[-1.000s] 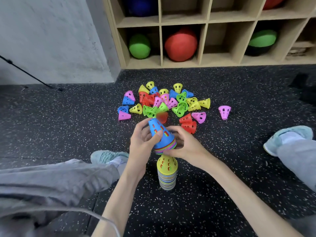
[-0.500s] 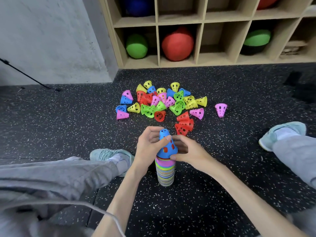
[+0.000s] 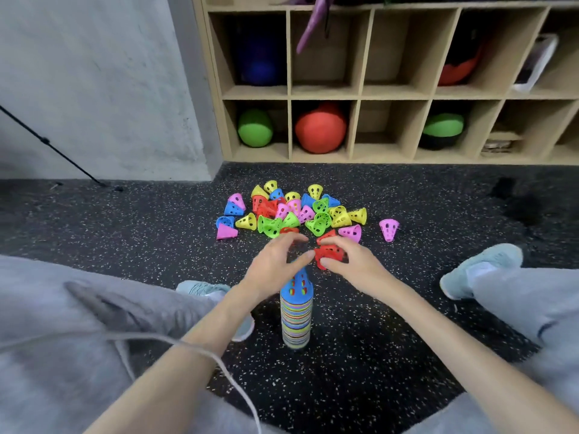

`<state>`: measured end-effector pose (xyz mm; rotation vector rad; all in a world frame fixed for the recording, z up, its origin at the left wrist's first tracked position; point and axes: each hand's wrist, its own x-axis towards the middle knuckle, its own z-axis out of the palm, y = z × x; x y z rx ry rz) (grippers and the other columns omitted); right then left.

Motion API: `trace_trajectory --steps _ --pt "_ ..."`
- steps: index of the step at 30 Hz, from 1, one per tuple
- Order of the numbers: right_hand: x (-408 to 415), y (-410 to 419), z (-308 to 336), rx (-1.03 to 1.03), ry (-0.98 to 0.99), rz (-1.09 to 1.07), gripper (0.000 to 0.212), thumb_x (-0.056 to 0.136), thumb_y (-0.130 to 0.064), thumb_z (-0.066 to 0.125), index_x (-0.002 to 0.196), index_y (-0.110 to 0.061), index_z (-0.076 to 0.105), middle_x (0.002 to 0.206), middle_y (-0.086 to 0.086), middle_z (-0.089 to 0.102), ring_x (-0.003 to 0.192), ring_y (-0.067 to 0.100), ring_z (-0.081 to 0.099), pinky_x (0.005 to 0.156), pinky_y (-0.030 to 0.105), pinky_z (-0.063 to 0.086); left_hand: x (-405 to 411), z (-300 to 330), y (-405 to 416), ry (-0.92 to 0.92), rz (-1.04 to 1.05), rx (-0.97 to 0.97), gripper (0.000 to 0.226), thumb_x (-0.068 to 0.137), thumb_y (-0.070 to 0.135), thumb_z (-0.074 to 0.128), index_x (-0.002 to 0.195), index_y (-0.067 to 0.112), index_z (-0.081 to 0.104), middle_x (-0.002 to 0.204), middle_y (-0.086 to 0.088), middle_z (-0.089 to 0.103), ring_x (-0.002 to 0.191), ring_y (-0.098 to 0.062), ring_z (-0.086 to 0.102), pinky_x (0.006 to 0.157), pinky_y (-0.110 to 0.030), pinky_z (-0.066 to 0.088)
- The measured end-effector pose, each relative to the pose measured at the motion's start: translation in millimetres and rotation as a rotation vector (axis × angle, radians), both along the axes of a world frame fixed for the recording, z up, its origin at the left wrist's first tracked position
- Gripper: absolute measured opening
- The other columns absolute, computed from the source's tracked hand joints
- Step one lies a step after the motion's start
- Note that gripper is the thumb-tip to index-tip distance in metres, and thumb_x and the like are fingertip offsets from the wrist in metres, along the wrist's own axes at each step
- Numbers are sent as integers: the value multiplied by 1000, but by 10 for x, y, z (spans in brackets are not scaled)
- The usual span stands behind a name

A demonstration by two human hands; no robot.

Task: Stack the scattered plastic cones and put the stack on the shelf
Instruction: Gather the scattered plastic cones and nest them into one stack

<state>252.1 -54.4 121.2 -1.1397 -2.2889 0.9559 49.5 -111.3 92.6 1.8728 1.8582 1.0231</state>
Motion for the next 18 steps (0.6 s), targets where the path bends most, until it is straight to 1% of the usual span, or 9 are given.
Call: trace_trajectory --steps 1,3,5,7,9,11,13,15,18 --pt "-6 37 93 48 -32 4 41 96 -31 67 136 -28 58 138 -7 57 125 12 54 107 36 43 -64 114 16 133 -24 22 45 98 52 58 132 23 59 132 5 63 121 -13 57 104 -35 46" --pt "-25 167 287 120 -121 28 43 97 -29 66 138 -23 57 143 -1 53 129 17 52 109 37 41 -202 356 71 387 -51 84 51 100 56 49 132 18 59 130 -3 64 119 -21 60 101 -40 48" --pt "-45 332 461 185 -216 26 46 96 -29 67 139 -21 55 146 4 50 133 23 50 111 39 39 -300 579 149 596 -64 123 58 99 59 38 132 15 58 128 -7 64 118 -27 61 100 -46 49" --pt "-51 481 600 264 -285 20 49 94 -30 67 140 -20 54 148 6 48 136 27 47 113 42 37 -347 760 255 819 -62 122 61 100 60 30 136 17 55 130 -6 61 119 -27 60 99 -46 49" --pt "-46 572 696 344 -356 13 50 96 -32 66 143 -21 51 153 5 43 139 29 43 114 46 36 -357 883 404 1014 -70 110 59 103 59 29 141 19 50 137 -4 57 123 -26 57 100 -44 47" --pt "-53 654 732 407 -436 23 52 98 -34 63 146 -24 47 159 3 34 146 28 35 117 49 33 -346 943 572 1111 -102 100 56 105 57 31 146 21 47 143 -3 53 127 -25 55 102 -43 45" --pt "-78 770 734 429 -508 37 54 99 -35 61 149 -26 43 163 4 27 150 28 28 117 49 30 -330 942 739 1162 -136 56 57 106 56 31 148 20 44 146 -5 51 129 -26 54 105 -43 44" --pt "-112 916 746 438 -598 80 57 99 -37 60 151 -26 39 164 6 24 151 28 25 117 50 30 -341 930 915 1213 -166 21 58 106 56 31 148 18 43 147 -7 50 131 -27 53 105 -45 45" --pt "-151 1174 902 478 -716 158 60 99 -37 60 153 -25 36 166 8 19 153 28 18 118 51 28 -409 1039 1185 1267 -211 18 57 106 56 31 147 19 42 145 -7 51 129 -28 53 102 -44 46"
